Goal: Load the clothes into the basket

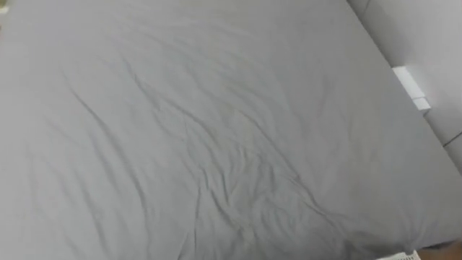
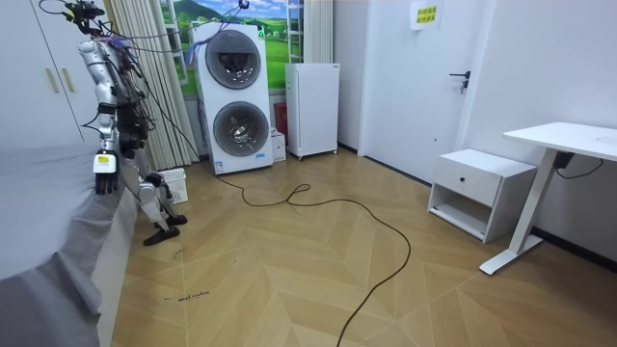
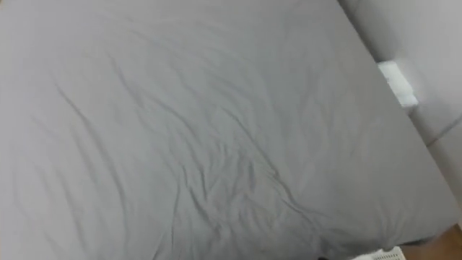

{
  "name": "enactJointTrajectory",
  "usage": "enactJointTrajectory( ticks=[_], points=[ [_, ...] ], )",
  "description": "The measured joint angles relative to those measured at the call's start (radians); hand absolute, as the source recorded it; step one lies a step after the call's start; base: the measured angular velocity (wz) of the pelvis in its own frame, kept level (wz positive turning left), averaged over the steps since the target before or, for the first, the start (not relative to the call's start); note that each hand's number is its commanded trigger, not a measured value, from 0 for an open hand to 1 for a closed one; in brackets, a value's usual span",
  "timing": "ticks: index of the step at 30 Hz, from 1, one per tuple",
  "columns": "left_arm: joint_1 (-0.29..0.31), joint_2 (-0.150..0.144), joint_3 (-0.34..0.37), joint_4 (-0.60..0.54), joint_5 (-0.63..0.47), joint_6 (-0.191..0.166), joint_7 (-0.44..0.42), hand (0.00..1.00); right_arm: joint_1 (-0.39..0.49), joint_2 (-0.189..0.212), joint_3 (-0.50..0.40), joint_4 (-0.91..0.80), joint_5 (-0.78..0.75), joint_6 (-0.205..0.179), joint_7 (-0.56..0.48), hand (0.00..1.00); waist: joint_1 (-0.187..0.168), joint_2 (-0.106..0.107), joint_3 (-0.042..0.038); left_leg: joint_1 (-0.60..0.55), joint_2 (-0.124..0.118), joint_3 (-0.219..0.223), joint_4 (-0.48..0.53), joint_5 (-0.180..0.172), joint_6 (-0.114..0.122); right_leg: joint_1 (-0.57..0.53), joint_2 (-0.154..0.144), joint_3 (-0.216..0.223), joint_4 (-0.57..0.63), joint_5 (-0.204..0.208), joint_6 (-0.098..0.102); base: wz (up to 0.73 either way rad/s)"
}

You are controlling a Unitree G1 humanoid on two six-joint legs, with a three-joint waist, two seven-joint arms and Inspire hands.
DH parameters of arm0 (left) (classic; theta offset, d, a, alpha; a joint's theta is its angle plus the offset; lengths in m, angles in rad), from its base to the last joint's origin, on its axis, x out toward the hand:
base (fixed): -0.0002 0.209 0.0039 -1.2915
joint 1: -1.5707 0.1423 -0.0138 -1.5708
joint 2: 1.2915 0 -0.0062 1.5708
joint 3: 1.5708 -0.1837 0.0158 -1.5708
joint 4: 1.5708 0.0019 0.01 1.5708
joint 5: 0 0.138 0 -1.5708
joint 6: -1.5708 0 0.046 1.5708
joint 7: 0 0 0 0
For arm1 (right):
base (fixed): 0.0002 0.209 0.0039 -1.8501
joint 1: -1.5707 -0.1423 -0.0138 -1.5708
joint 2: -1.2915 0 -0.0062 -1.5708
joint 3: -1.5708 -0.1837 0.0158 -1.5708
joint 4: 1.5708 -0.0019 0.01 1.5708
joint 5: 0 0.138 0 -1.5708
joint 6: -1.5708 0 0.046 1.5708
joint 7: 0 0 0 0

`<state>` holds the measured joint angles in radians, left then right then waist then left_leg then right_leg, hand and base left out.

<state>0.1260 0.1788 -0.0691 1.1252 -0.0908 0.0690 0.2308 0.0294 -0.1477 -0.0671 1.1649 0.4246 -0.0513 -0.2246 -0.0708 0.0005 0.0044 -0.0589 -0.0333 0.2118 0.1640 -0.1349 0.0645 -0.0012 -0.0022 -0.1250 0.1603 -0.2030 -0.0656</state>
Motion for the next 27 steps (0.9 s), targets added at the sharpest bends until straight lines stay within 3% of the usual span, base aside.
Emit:
enactJointTrajectory(
  ticks=[4,8,20,27],
  points=[
    [0.000,-0.014,0.027,-0.002,0.016,-0.006,0.001,0.00,0.024,0.001,0.063,0.003,-0.066,0.015,0.057,0.00,0.024,-0.017,-0.0006,0.019,-0.001,-0.008,-0.001,-0.002,-0.003,0.024,0.000,-0.007,-0.009,0.000,0.000,0.02],
    [0.002,-0.019,0.028,-0.013,0.016,-0.007,0.002,0.00,0.042,0.003,0.114,0.002,-0.111,0.032,0.078,0.00,0.037,-0.015,0.0009,0.036,-0.004,-0.025,-0.003,-0.006,-0.004,0.045,-0.001,-0.020,-0.010,-0.005,0.003,0.09],
    [0.002,-0.051,0.089,-0.019,0.086,-0.017,-0.010,0.00,0.053,0.006,0.133,0.003,-0.219,0.069,0.075,0.00,0.082,-0.009,0.0016,0.052,-0.018,-0.062,-0.003,-0.023,0.001,0.072,-0.010,-0.041,-0.011,-0.013,0.012,0.04],
    [0.002,-0.056,0.105,-0.014,0.084,-0.027,-0.027,0.00,0.054,0.006,0.134,0.005,-0.244,0.067,0.079,0.00,0.079,-0.006,0.0061,0.052,-0.021,-0.062,-0.003,-0.025,0.004,0.072,-0.013,-0.043,-0.012,-0.014,0.015,0.00]
  ],
)
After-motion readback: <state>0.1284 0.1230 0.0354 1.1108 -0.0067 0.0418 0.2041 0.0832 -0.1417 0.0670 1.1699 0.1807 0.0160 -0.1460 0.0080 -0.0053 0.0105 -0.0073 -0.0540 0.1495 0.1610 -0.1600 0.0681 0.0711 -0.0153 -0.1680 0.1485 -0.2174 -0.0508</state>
